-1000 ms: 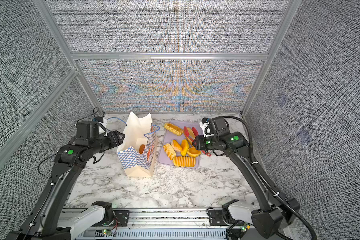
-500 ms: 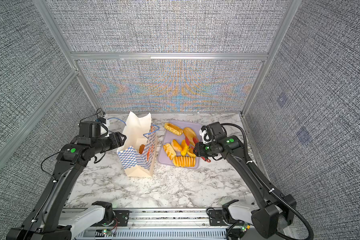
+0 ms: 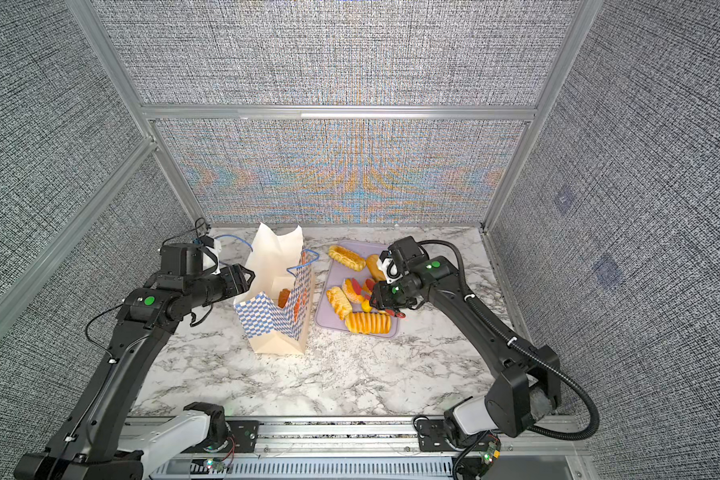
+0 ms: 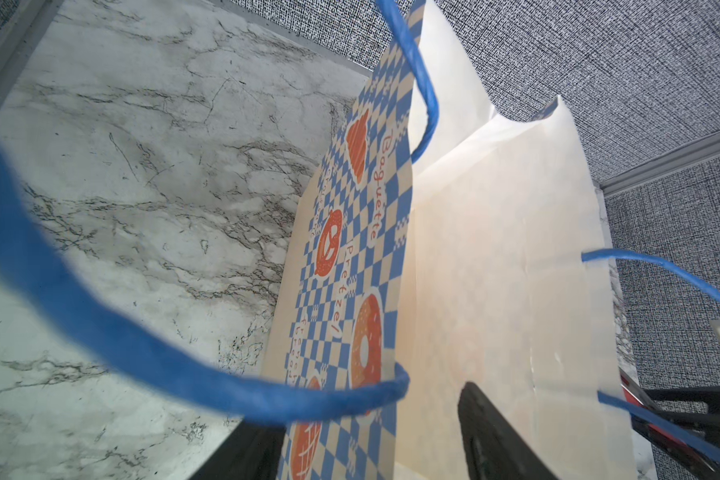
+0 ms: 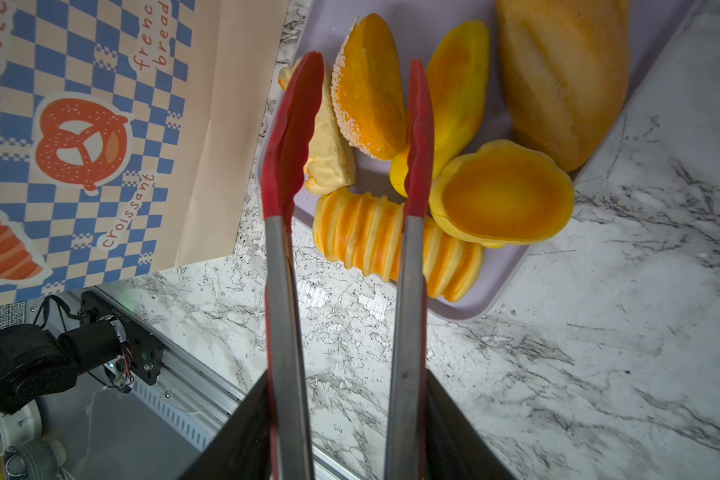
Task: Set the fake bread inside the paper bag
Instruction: 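Lower the tongs onto the tray and pinch a yellow pastry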
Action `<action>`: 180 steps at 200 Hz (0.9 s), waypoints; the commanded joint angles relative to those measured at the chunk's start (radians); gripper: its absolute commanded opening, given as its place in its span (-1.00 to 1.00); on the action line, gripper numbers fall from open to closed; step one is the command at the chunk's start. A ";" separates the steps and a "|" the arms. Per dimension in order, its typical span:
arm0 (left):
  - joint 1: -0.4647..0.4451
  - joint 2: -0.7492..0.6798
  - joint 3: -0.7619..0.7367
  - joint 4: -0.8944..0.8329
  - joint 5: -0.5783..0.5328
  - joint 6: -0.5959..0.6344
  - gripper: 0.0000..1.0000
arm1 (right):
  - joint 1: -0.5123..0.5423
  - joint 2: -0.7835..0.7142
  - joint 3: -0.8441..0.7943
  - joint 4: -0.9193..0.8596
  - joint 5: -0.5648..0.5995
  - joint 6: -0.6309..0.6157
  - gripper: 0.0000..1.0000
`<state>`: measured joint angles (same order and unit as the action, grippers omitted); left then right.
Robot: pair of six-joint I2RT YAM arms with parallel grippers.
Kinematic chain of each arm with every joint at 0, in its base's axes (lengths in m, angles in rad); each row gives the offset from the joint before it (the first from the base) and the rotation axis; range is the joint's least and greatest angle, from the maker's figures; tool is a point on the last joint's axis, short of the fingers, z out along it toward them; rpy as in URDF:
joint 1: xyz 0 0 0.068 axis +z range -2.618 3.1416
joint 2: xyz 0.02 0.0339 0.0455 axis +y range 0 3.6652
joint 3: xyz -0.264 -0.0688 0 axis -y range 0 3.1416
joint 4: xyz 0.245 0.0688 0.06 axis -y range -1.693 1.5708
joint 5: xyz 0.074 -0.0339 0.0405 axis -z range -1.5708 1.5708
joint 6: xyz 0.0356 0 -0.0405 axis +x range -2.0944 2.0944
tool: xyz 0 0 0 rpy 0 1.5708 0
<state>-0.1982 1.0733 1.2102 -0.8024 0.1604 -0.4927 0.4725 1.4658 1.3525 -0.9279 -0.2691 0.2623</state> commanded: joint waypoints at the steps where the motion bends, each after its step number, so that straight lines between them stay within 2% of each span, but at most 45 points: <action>1: 0.002 -0.005 -0.003 0.014 0.005 -0.001 0.34 | 0.011 0.027 0.026 -0.028 0.028 -0.040 0.06; 81: 0.001 -0.014 -0.011 0.011 -0.003 -0.003 0.34 | 0.046 0.124 0.105 -0.065 0.103 -0.103 0.09; 180: 0.001 -0.019 -0.009 0.006 -0.012 -0.006 0.34 | 0.058 0.191 0.144 -0.057 0.100 -0.140 0.13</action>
<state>-0.1982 1.0550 1.1984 -0.8021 0.1570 -0.5018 0.5285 1.6501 1.4822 -0.9852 -0.1654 0.1436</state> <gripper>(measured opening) 0.670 0.565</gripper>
